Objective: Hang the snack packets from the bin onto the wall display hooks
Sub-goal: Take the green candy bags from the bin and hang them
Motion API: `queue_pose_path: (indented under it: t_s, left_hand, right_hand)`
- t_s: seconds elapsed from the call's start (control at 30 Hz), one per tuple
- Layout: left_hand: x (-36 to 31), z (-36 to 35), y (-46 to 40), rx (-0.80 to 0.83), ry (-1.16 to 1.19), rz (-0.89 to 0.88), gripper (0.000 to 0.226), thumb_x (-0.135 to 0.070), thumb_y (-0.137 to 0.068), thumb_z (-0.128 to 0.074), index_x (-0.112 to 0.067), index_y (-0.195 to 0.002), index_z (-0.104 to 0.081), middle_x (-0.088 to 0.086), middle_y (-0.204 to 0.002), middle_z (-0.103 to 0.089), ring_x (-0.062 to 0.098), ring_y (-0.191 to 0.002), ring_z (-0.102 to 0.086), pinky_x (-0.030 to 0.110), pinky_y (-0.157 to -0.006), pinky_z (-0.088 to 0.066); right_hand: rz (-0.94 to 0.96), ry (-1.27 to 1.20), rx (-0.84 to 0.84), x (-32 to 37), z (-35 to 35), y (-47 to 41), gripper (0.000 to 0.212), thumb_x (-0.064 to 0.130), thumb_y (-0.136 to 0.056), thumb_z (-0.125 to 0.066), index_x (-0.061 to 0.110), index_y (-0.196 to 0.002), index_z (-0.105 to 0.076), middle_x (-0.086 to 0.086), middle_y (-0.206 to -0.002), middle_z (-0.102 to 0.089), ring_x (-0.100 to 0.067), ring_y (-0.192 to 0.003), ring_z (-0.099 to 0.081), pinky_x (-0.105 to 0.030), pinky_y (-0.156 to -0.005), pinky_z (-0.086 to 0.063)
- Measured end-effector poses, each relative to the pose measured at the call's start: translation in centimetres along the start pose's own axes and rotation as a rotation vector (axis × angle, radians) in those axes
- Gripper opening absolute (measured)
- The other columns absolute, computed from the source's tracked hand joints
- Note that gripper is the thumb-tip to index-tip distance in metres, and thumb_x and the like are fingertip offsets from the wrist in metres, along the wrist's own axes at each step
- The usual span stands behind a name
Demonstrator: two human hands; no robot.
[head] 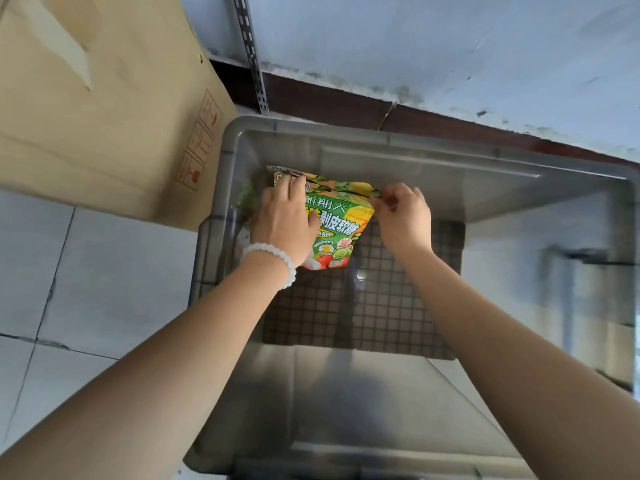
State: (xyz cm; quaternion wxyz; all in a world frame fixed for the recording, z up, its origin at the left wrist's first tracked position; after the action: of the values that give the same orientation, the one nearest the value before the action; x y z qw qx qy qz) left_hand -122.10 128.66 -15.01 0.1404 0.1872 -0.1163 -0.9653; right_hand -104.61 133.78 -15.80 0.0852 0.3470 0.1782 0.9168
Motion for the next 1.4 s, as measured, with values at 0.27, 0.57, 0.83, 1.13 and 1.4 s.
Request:
queue_pose_path:
  t_s: [0.27,0.57,0.83,1.13,1.4]
  left_hand:
    - [-0.1,-0.4,0.1,-0.022,-0.088,-0.07,0.054,-0.026,-0.089,-0.052,-0.014,-0.139,-0.034,0.003,-0.143,-0.037,0.027,-0.126,-0.036,0.04,-0.092,-0.04]
    - [-0.6,-1.3,0.4,0.027,-0.28,-0.14,0.027,-0.03,-0.081,-0.066,-0.018,-0.104,-0.062,0.007,-0.109,-0.049,0.03,-0.104,-0.041,0.041,-0.077,-0.034]
    - [-1.6,0.6,1.7,-0.097,-0.265,-0.267,0.009,-0.021,-0.084,-0.063,-0.013,-0.081,-0.067,0.008,-0.091,-0.055,0.033,-0.091,-0.046,0.037,-0.066,-0.023]
    - [-3.5,5.5,9.3,-0.026,-0.279,-0.327,0.015,-0.024,-0.088,-0.059,-0.015,-0.094,-0.069,0.006,-0.1,-0.061,0.028,-0.097,-0.049,0.041,-0.077,-0.038]
    - [-9.8,18.1,17.0,-0.101,-0.231,-0.441,0.011,-0.023,-0.084,-0.062,-0.015,-0.084,-0.069,0.005,-0.089,-0.065,0.028,-0.086,-0.054,0.038,-0.07,-0.034]
  right_hand:
    - [-0.025,-0.044,0.058,-0.8,-0.1,-0.1,0.016,0.019,-0.091,-0.055,0.006,-0.099,-0.058,-0.003,-0.088,-0.059,-0.019,-0.082,-0.051,-0.021,-0.065,-0.033]
    - [-0.026,-0.098,0.062,-3.4,0.4,1.7,0.012,0.021,-0.086,-0.061,0.016,-0.083,-0.051,0.005,-0.073,-0.056,-0.013,-0.068,-0.049,-0.015,-0.053,-0.035]
    - [0.051,-0.086,0.143,-2.4,0.9,3.8,0.012,0.02,-0.087,-0.062,0.013,-0.096,-0.065,0.009,-0.072,-0.057,0.0,-0.063,-0.048,-0.002,-0.05,-0.033]
    - [0.025,-0.132,0.131,-0.8,6.7,11.0,0.005,0.019,-0.088,-0.061,0.014,-0.087,-0.062,0.013,-0.067,-0.055,-0.004,-0.061,-0.048,-0.015,-0.054,-0.039]
    - [0.027,-0.127,-0.054,4.8,19.6,20.2,0.006,0.012,-0.088,-0.059,0.012,-0.094,-0.061,0.004,-0.071,-0.055,-0.011,-0.062,-0.048,-0.025,-0.06,-0.037]
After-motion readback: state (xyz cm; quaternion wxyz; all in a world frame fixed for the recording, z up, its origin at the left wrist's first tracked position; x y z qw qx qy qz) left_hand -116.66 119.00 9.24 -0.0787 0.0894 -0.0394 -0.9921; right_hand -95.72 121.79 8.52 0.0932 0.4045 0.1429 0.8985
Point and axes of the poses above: each hand's wrist, its own y-axis away from the middle knuckle, its own z-axis out of the back of the hand, x = y × z, the point moved 7 cm from there along -y, towards the middle knuckle
